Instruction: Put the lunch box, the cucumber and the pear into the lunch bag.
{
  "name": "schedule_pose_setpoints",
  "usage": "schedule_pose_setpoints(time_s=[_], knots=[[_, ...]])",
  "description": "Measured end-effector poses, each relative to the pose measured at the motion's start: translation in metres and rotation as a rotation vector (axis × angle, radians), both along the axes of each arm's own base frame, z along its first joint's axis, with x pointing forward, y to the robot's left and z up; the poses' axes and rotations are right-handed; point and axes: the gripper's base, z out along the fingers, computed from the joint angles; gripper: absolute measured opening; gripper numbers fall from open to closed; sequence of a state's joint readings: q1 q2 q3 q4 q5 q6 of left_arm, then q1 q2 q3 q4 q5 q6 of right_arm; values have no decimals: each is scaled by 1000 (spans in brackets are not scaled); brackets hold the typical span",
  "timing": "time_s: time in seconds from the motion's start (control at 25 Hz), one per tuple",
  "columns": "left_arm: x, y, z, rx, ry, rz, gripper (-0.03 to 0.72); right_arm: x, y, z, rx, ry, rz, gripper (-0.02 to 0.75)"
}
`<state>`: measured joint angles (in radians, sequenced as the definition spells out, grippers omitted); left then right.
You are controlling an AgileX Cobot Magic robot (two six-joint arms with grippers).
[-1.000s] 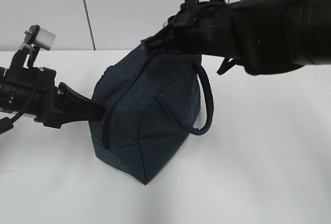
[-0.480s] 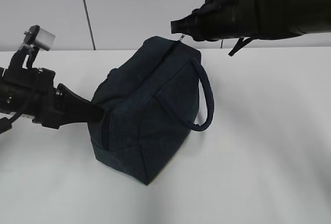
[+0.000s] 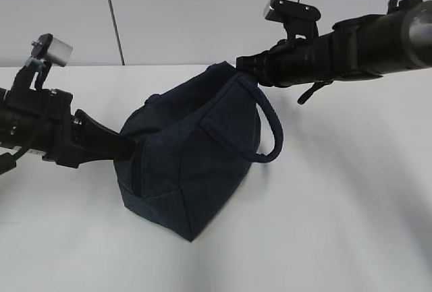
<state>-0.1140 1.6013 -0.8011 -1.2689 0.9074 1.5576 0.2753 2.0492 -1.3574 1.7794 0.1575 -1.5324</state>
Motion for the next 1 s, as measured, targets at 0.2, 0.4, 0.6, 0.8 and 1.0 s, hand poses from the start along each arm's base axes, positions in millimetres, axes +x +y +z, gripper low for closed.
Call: schedule_pose_setpoints(time_s=[0.2,0.4,0.6,0.8,1.0], knots=[[0,0,0,0,14,16,6,1,-1,0,21,5,-12,1],[0,1,-1,6,34,30,113,0,-6,19,32,-37,-13,232],[0,1,-1,4,53,43,321,-11,-9,69,20,-166,16,468],[-4,3,3,33,61,43,375,-30,-9,111,21,-275,86,491],[-15,15,29,149,-19,123,364,-60,-12,125,4,-284,160,491]])
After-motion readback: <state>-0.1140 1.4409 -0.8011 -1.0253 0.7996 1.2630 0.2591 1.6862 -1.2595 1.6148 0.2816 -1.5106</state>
